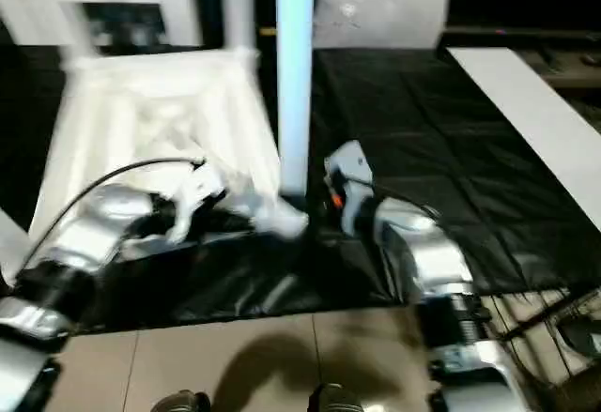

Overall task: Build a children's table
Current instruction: Rotate leg to tighten

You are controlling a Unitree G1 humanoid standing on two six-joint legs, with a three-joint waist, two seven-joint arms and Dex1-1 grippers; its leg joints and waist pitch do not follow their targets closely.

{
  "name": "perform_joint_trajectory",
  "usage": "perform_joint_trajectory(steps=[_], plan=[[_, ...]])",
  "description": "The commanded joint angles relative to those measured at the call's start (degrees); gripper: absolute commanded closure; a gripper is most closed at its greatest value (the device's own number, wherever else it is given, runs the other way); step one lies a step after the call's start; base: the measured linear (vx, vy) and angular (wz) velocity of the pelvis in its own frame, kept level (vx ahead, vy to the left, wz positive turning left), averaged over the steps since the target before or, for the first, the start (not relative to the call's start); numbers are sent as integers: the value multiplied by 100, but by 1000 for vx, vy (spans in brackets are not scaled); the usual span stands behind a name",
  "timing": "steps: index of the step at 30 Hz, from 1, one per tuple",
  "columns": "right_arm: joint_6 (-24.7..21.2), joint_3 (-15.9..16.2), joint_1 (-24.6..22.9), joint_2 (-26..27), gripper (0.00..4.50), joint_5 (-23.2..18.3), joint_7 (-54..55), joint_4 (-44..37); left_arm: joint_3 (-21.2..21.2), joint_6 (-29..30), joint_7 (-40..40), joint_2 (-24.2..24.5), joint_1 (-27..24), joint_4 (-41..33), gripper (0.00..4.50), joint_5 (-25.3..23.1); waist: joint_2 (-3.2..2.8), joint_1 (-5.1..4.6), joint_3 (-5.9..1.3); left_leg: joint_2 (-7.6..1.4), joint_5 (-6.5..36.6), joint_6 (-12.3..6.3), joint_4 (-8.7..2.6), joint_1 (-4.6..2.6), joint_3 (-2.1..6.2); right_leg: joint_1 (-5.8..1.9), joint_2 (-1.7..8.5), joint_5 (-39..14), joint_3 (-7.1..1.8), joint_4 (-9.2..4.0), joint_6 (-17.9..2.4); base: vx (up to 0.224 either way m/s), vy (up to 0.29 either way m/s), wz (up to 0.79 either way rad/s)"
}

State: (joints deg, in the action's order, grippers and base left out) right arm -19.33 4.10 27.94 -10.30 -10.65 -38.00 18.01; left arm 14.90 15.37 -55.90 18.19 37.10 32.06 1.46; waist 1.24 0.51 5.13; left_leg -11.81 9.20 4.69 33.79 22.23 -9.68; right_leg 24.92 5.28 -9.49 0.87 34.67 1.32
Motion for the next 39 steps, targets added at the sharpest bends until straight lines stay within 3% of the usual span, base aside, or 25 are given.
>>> perform_joint_trajectory(steps=[1,3,5,6,8,11,12,13,16,18,20,22,24,29,32,35,36,39], plan=[[-199,272,111,794,259,165,1077,214,-214,69,863,-743,379,-1,450,212,32,5,-353,34,2380,182,-455,-112,-3,-134,98,-3394,-23,-610,-540,0,0,0],[-96,131,214,1132,259,322,1821,490,-271,109,1174,-1020,470,57,450,225,33,-31,-376,42,2313,224,-467,-75,24,-183,116,-3379,-5,-595,-538,0,0,0],[-43,6,300,1353,259,424,2366,676,-264,126,1324,-1165,513,60,450,184,7,-33,-390,23,2258,196,-497,-86,10,-187,93,-2853,-18,-574,-634,0,0,0],[35,-194,357,1530,259,227,2517,792,-201,117,1340,-1221,519,54,450,123,7,-38,-400,22,2213,171,-498,-76,0,-197,89,-2654,-29,-560,-677,0,0,0],[77,-315,380,1618,203,64,2502,832,-151,129,1313,-1240,510,41,450,86,-6,-19,-403,21,2081,78,-496,-74,-39,-207,73,-2084,-57,-539,-799,0,0,0],[232,-426,387,1632,182,136,2536,748,-56,240,1232,-1185,439,-61,450,-29,-15,6,-414,14,1835,-32,-483,-66,-65,-244,76,-1621,-70,-490,-943,0,0,0],[296,-516,368,1487,182,77,2297,670,-21,318,1151,-1055,380,-99,450,-101,-9,10,-416,12,1750,-57,-476,-63,-76,-258,76,-1521,-70,-481,-973,0,0,0],[296,-516,368,1487,153,77,2297,670,-21,318,1151,-1055,380,-99,450,-101,-12,15,-422,8,1712,-73,-470,-64,-79,-264,77,-1466,-70,-477,-996,0,0,0],[527,-389,270,1052,141,289,1967,545,76,254,937,-810,294,-125,450,-180,1,54,-434,9,1472,-147,-449,-72,-103,-293,80,-1250,-70,-463,-1073,0,0,0],[895,-324,157,588,121,368,1459,458,113,194,703,-573,210,-109,450,-207,-15,91,-442,5,1153,-215,-433,-45,-113,-322,86,-853,-78,-416,-1179,0,0,0],[1157,-309,79,167,103,336,833,410,145,-5,398,-358,137,-51,450,-225,-36,129,-444,1,1044,-293,-413,-67,-123,-329,74,-543,-81,-391,-1292,0,0,0],[1164,-302,56,36,99,288,596,374,160,-78,284,-293,114,-39,450,-219,-16,135,-444,2,960,-371,-408,-62,-133,-348,65,-326,-80,-364,-1419,0,0,0],[1130,-250,8,-306,80,171,-27,296,202,-272,-54,-136,46,-41,450,-198,5,131,-419,-2,1242,-433,-421,-78,-134,-348,66,-709,-68,-416,-1421,0,0,0],[892,-85,-18,-1017,50,-266,-1600,177,474,-974,-1127,319,-75,-67,450,-144,36,150,-384,-37,1751,-342,-456,-108,-121,-298,94,-1696,-80,-499,-1218,0,0,0],[887,95,-1,-1258,50,-456,-2387,154,567,-1198,-1617,465,-82,-69,450,-65,25,164,-396,-59,1744,-262,-468,-123,-113,-271,102,-1728,-77,-483,-1213,0,0,0],[888,266,23,-1415,50,-515,-2983,179,618,-1287,-1955,541,-68,-95,450,-3,32,185,-404,-68,1636,-315,-457,-109,-113,-283,107,-1467,-75,-442,-1321,0,0,0],[903,354,44,-1481,75,-523,-3237,214,655,-1350,-2140,585,-70,-109,450,13,34,194,-405,-70,1546,-333,-450,-103,-120,-283,106,-1318,-76,-423,-1373,0,0,0],[903,542,102,-1597,88,-486,-3637,308,759,-1463,-2466,675,-93,-171,450,38,44,230,-423,-72,1344,-399,-427,-100,-131,-306,107,-1052,-70,-384,-1476,0,0,0]])
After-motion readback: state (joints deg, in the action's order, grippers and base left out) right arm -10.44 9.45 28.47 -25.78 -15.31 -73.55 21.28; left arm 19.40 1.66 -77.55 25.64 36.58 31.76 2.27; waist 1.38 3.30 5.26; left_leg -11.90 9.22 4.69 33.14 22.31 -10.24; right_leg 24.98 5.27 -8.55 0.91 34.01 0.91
